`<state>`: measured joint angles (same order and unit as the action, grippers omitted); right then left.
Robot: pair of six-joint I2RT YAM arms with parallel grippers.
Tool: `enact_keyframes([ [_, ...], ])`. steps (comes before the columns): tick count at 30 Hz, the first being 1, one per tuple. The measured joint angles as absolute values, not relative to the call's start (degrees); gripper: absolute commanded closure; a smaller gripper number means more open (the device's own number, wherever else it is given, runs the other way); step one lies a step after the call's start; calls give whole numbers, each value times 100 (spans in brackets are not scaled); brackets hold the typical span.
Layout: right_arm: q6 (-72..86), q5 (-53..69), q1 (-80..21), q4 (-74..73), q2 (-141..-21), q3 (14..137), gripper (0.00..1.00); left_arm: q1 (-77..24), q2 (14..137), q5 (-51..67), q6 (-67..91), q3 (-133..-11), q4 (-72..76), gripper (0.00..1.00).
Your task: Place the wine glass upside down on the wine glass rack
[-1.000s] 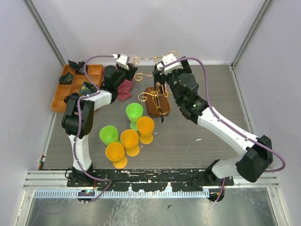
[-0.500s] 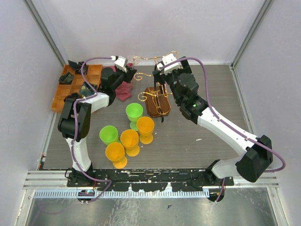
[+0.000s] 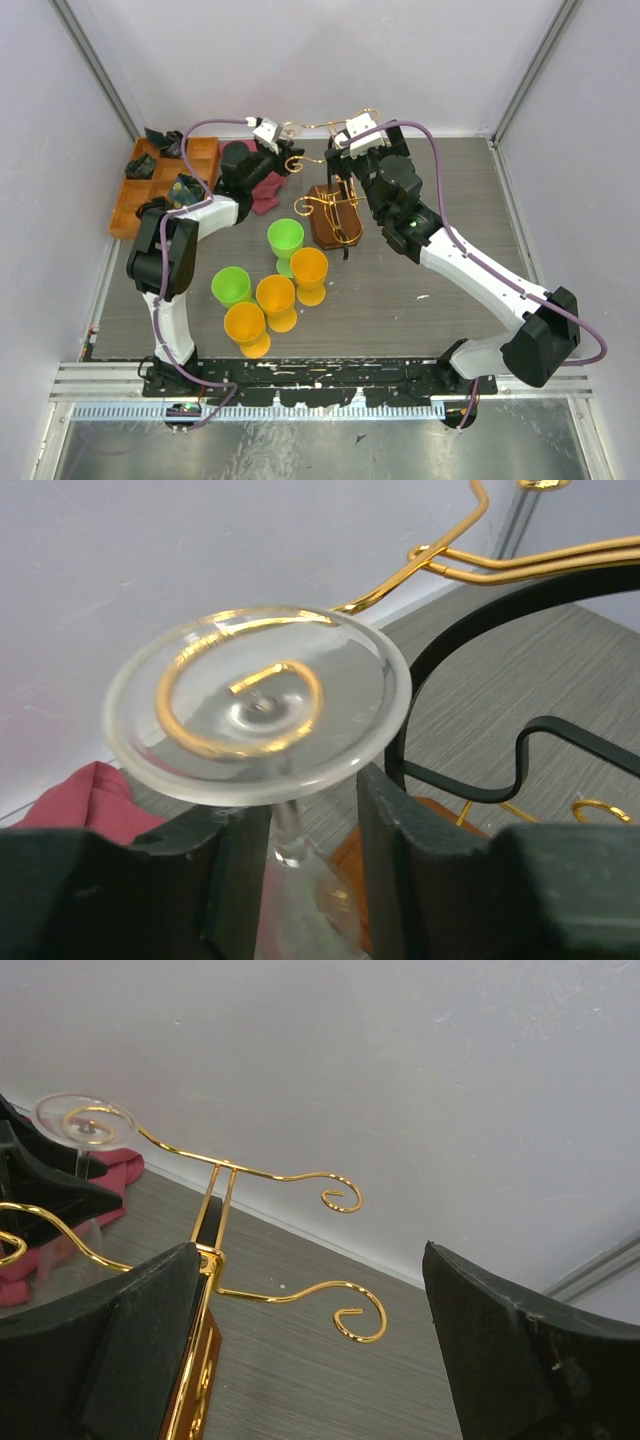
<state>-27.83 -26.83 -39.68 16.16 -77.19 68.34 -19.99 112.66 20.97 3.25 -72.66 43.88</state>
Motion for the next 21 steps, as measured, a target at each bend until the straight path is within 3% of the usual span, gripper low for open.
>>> enact_keyframes([
  [8, -2661, -2790, -3968, 1444, -7719, 6836, 0, -2016, 11242, 1979, 156, -7067, 4425, 37],
  [21, -2477, -2799, -3968, 764, -7660, 7730, 0, -1841, 10278, 1632, 3, -6110, 3813, 36],
])
